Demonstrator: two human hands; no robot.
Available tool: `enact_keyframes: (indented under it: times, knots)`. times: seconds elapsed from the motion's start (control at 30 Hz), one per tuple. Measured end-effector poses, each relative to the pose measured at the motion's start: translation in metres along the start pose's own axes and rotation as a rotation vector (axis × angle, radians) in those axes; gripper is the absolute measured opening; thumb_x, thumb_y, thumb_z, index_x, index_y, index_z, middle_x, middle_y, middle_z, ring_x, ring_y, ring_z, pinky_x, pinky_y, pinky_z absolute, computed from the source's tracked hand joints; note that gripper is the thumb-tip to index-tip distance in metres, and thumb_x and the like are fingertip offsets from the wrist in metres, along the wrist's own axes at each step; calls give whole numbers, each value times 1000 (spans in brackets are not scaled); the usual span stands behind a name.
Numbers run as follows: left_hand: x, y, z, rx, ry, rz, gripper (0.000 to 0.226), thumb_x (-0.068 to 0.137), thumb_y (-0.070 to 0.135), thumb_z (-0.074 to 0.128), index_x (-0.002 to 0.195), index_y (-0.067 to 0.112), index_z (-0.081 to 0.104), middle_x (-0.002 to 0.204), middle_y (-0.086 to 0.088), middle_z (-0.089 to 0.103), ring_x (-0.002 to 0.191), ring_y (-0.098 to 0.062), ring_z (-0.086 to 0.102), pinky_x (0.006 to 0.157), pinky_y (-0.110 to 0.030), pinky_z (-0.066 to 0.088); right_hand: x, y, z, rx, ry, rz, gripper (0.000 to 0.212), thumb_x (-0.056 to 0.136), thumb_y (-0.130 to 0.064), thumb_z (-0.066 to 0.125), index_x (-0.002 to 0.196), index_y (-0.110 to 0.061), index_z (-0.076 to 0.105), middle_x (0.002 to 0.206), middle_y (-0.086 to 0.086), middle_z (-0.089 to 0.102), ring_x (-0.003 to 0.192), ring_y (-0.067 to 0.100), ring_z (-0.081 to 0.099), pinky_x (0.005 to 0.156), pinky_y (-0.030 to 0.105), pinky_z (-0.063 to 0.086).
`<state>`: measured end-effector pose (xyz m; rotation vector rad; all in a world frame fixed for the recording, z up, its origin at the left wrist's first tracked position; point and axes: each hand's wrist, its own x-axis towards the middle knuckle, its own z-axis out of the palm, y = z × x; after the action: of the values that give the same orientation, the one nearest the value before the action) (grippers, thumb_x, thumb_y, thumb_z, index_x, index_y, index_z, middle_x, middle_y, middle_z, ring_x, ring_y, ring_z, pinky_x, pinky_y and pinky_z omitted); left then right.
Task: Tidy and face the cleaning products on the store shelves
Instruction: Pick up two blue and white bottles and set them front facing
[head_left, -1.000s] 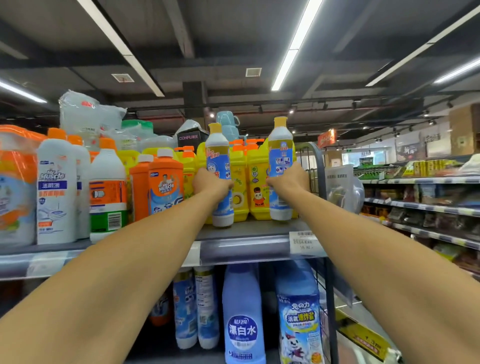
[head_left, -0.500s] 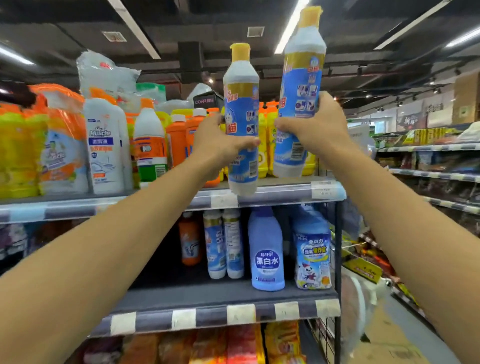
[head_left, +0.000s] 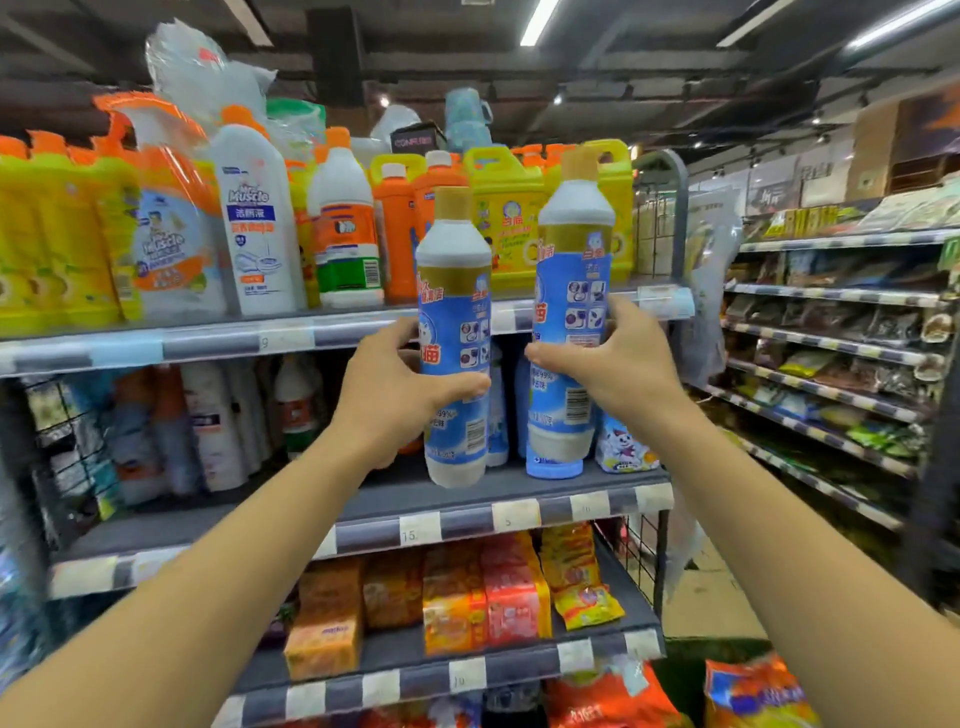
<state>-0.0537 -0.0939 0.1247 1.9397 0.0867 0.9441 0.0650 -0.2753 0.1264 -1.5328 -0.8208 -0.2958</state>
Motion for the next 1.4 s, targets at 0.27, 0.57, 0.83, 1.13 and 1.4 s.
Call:
enact_keyframes:
  times: [0.27,0.57,0.83,1.13,1.4]
  knots:
    - [-46,-64,4,-2,-17,-114,51,59,26,92,102,33,66,90,14,75,81,-1,71,63,-22,58,-51,46,29,-121,-33,93,51,54,-50,85,94,-33,58,84,-17,70,72,-6,66,57,17,54]
    - [-46,-131,1,-9,95,-204,50,63,19,91,100,36,62,92,17,72,81,2,69,62,-18,56,-67,106,55,-51,39,138,47,60,-36,87,93,-36,54,83,-26,66,77,-11,64,54,5,47]
    - [-12,-168,12,-9,228,-184,53,66,20,89,108,33,59,97,20,68,87,5,67,73,-21,55,-24,142,89,-24,79,159,57,64,-32,87,109,-28,52,99,-15,65,85,-4,64,69,17,53]
    - [30,-194,36,-1,203,-75,56,69,20,88,117,28,59,103,19,67,94,8,65,69,-10,53,17,183,116,-57,82,143,62,64,-28,88,114,-23,51,100,-12,64,91,7,65,78,29,56]
    - [52,-225,41,6,209,-85,60,67,18,89,119,24,60,107,11,70,96,0,67,75,-18,56,37,213,128,-73,16,159,63,66,-24,87,117,-19,52,105,-7,65,92,8,63,76,24,53]
